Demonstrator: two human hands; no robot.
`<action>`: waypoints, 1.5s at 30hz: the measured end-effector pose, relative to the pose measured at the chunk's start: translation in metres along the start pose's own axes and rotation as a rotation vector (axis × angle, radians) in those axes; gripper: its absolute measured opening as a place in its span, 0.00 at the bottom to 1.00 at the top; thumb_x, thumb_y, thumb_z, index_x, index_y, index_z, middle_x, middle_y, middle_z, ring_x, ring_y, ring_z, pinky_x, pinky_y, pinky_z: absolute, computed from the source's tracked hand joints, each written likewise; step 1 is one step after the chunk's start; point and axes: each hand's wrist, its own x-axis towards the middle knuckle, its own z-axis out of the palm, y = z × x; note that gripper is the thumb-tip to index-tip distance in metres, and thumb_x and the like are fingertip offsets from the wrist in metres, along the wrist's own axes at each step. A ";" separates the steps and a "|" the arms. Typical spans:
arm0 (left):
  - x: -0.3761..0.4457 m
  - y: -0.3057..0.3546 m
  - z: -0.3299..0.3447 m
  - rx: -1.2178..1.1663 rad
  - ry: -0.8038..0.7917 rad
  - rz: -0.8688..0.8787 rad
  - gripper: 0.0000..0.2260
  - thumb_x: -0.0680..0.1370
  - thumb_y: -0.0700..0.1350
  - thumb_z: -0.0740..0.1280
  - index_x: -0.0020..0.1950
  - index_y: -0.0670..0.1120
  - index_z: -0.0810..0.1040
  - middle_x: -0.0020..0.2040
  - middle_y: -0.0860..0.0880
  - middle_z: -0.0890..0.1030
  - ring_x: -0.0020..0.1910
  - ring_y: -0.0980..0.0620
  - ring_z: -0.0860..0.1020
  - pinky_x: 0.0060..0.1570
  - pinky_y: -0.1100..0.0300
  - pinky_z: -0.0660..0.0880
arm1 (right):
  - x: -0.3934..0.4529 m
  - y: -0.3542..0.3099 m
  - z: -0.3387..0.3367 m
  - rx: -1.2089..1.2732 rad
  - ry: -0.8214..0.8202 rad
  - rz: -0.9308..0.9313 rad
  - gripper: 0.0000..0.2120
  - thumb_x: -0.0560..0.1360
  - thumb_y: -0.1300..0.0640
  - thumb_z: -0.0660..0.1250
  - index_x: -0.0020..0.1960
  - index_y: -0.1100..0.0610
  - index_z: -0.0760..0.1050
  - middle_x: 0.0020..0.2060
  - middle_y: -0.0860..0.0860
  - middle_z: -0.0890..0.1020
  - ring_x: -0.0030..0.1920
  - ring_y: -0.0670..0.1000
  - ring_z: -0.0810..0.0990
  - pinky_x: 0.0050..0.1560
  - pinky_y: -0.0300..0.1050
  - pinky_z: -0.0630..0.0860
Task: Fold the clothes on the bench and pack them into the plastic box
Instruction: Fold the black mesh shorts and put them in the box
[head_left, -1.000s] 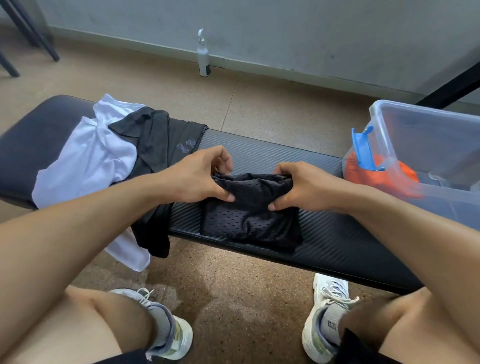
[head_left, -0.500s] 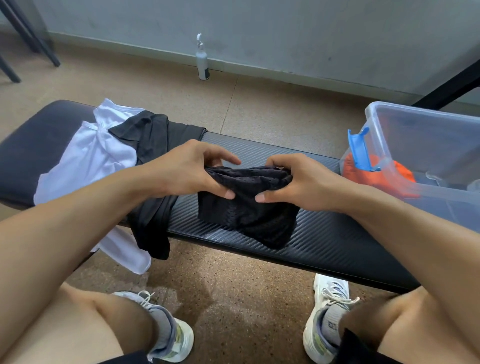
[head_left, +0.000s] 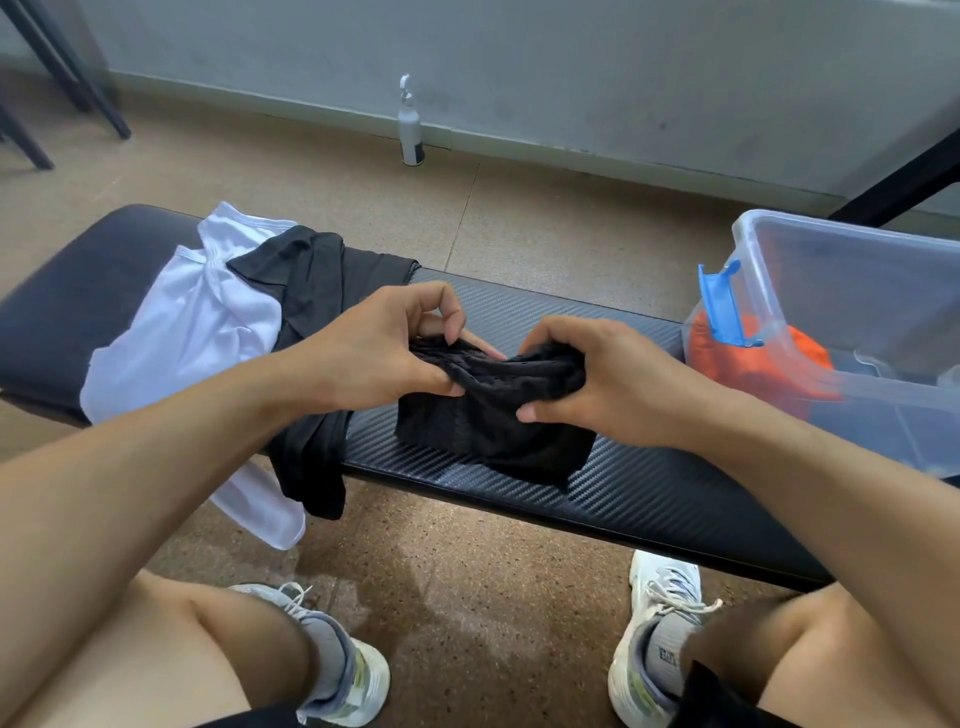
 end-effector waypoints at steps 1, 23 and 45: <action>0.000 0.001 0.001 0.000 -0.009 0.018 0.18 0.72 0.23 0.69 0.44 0.42 0.66 0.53 0.44 0.87 0.54 0.45 0.85 0.56 0.46 0.80 | 0.000 0.000 -0.001 -0.009 -0.033 0.013 0.25 0.67 0.47 0.80 0.61 0.44 0.77 0.52 0.39 0.83 0.52 0.38 0.80 0.53 0.34 0.74; 0.001 -0.007 0.000 -0.021 -0.001 -0.175 0.27 0.72 0.30 0.74 0.66 0.50 0.77 0.52 0.47 0.87 0.55 0.50 0.85 0.57 0.55 0.78 | -0.003 0.000 0.000 0.464 -0.383 0.350 0.19 0.72 0.60 0.77 0.61 0.51 0.80 0.52 0.49 0.87 0.53 0.50 0.86 0.61 0.51 0.80; 0.012 -0.009 0.002 -0.428 0.023 -0.370 0.25 0.73 0.57 0.72 0.66 0.44 0.79 0.62 0.47 0.83 0.65 0.47 0.79 0.70 0.49 0.70 | 0.003 -0.013 0.009 1.119 0.072 0.381 0.16 0.77 0.62 0.71 0.64 0.56 0.77 0.56 0.54 0.86 0.56 0.55 0.85 0.58 0.53 0.81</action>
